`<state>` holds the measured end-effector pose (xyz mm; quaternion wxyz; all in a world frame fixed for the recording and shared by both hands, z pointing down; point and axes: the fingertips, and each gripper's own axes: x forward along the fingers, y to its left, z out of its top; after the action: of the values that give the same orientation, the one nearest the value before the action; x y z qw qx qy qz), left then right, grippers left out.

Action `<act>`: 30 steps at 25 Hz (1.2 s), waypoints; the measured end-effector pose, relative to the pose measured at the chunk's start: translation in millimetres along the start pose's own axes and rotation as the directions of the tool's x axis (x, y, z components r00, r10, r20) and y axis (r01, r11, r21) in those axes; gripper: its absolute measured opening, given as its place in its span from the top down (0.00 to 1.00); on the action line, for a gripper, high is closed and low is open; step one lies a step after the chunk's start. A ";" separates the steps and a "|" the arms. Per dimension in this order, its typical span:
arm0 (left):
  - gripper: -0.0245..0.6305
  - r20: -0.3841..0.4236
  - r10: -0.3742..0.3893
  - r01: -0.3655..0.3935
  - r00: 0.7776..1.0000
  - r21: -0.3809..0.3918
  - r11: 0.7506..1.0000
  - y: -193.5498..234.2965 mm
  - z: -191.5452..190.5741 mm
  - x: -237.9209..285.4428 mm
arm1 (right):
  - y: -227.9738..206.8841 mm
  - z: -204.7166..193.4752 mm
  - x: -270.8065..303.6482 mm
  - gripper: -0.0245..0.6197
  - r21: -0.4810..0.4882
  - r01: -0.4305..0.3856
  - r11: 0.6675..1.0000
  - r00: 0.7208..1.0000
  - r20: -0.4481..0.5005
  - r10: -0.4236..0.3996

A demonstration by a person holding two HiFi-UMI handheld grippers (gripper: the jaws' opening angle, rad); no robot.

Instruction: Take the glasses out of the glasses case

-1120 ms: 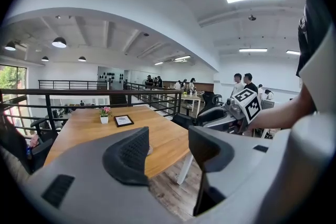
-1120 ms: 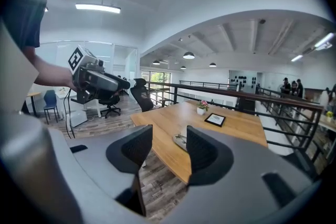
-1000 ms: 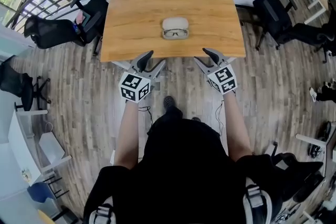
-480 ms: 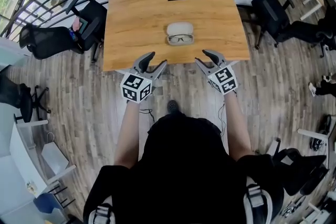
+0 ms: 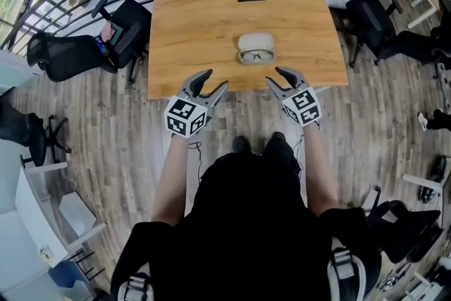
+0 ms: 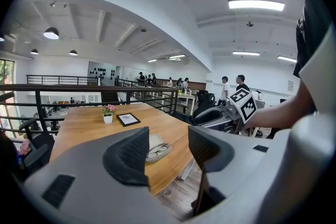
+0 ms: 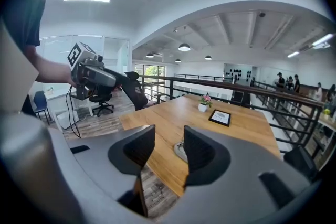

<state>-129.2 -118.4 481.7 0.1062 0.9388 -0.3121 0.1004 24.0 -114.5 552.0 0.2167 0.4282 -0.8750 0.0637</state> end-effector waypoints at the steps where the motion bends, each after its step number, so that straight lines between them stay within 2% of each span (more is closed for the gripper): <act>1: 0.59 0.000 0.005 -0.005 1.000 -0.004 1.000 4.0 -0.8 -0.8 | 0.1 0.1 4.1 0.69 -0.001 -0.003 1.000 1.000 -0.004 0.003; 10: 0.59 -0.007 0.046 -0.046 0.999 -0.024 0.999 34.8 -5.9 4.5 | -11.3 -3.9 38.9 0.70 -0.035 -0.049 0.998 0.998 -0.042 0.048; 18: 0.59 -0.002 0.139 -0.139 0.990 -0.081 0.987 81.3 -0.1 29.7 | -48.5 -11.0 72.4 0.71 -0.020 -0.095 0.995 0.993 -0.073 0.093; 23: 0.59 -0.034 0.141 -0.144 0.989 -0.115 0.983 91.7 -6.2 58.1 | -70.2 -19.1 92.3 0.71 -0.004 -0.135 0.991 0.985 -0.107 0.134; 30: 0.59 -0.091 0.175 -0.186 0.980 -0.135 0.973 108.7 -17.8 86.9 | -83.4 -36.1 118.8 0.71 -0.045 -0.232 0.972 0.959 -0.180 0.220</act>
<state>-129.2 -247.9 535.7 0.1758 0.8917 -0.3981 0.1241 36.5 -241.7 629.8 0.2976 0.3109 -0.8975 0.0962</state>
